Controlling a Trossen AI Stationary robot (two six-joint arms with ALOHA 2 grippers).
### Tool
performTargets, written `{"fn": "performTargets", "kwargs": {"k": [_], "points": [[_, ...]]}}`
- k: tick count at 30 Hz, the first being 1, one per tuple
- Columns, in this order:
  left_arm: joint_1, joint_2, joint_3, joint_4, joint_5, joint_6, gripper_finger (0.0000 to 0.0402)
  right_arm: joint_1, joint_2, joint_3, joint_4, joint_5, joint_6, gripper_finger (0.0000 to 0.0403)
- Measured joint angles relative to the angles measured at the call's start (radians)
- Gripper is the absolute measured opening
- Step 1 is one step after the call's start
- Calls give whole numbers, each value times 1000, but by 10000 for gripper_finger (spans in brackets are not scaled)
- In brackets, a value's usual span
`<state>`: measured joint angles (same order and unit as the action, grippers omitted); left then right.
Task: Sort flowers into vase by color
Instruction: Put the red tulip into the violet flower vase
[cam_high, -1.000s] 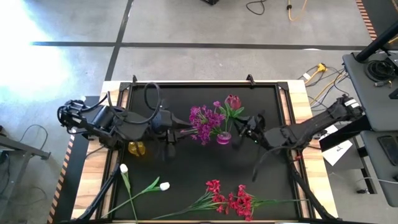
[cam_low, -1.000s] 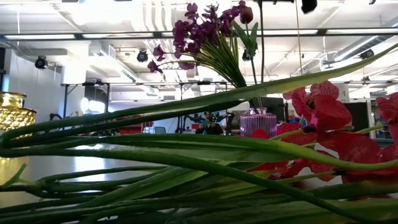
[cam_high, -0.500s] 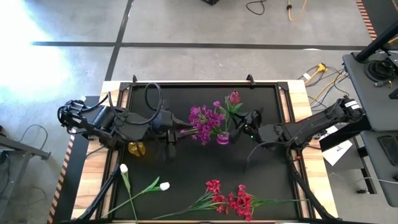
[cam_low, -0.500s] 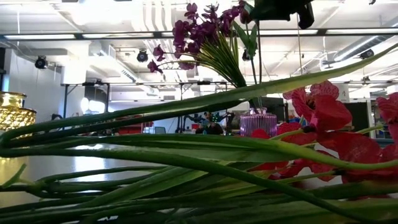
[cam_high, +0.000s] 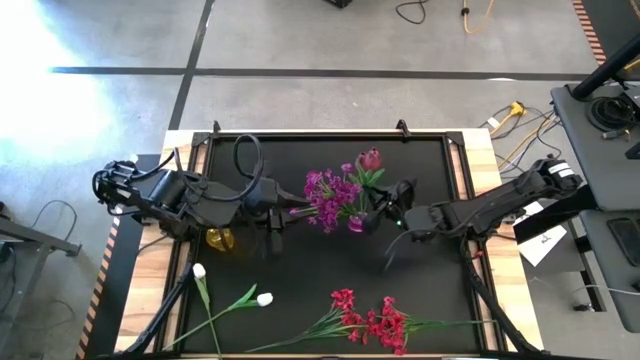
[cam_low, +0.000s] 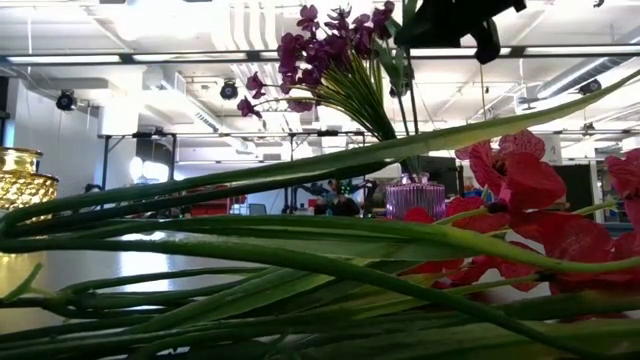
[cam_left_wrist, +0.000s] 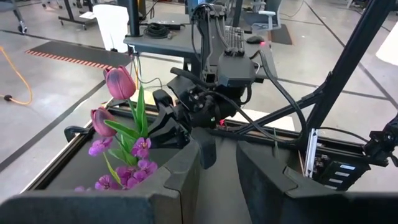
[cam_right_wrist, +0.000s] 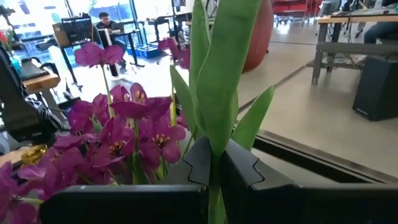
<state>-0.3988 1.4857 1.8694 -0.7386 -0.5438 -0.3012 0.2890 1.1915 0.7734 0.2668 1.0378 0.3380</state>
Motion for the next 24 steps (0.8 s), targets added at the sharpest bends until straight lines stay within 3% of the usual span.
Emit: {"fn": "performTargets", "kwargs": {"k": [12, 20, 24], "points": [[0, 0, 0, -33, -18, 0, 92, 0, 27, 0, -84, 1, 37, 26], [0, 0, 0, -66, -24, -11, 92, 0, 24, 2, -133, -54, 72, 104], [0, 0, 0, -108, -25, -43, 92, -3, 13, 32, -230, -133, 126, 151]]}}
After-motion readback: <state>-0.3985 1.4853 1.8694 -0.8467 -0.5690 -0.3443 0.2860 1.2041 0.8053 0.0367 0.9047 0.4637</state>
